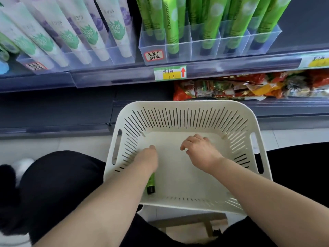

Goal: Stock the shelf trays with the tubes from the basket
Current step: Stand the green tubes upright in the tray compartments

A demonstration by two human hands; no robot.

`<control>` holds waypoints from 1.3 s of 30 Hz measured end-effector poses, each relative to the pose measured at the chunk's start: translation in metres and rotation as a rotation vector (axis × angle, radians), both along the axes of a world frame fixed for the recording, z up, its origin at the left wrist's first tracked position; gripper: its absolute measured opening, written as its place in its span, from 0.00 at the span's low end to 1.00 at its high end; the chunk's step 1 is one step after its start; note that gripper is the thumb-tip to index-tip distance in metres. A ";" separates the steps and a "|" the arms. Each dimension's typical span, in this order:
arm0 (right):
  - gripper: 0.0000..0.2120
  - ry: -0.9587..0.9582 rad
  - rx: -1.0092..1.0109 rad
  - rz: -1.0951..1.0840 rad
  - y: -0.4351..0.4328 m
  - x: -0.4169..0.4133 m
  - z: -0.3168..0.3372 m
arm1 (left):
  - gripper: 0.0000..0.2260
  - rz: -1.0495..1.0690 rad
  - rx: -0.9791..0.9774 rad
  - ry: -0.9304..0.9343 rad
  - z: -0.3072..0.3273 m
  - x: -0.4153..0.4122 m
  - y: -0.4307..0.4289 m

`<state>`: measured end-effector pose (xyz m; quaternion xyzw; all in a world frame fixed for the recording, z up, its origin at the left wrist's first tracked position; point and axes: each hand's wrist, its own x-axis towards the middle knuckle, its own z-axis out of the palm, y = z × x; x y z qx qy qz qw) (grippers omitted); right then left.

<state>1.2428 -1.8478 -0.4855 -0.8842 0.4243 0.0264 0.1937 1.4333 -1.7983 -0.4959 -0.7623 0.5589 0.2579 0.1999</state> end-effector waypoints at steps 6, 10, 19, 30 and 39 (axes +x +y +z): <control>0.14 0.027 0.050 -0.025 0.002 -0.004 -0.008 | 0.22 0.059 -0.038 -0.020 -0.007 -0.007 -0.003; 0.14 0.032 0.064 -0.034 0.004 -0.005 -0.010 | 0.20 0.225 -0.008 0.007 -0.010 0.001 -0.002; 0.15 0.036 0.060 -0.049 -0.004 -0.007 -0.011 | 0.21 0.095 -0.022 0.150 -0.018 -0.015 -0.004; 0.17 0.014 0.007 0.061 -0.053 0.011 0.015 | 0.07 -0.068 -0.012 0.397 0.029 0.003 -0.086; 0.19 -0.020 -0.284 0.001 -0.074 0.001 0.105 | 0.07 -0.062 -0.497 0.512 0.119 0.004 -0.093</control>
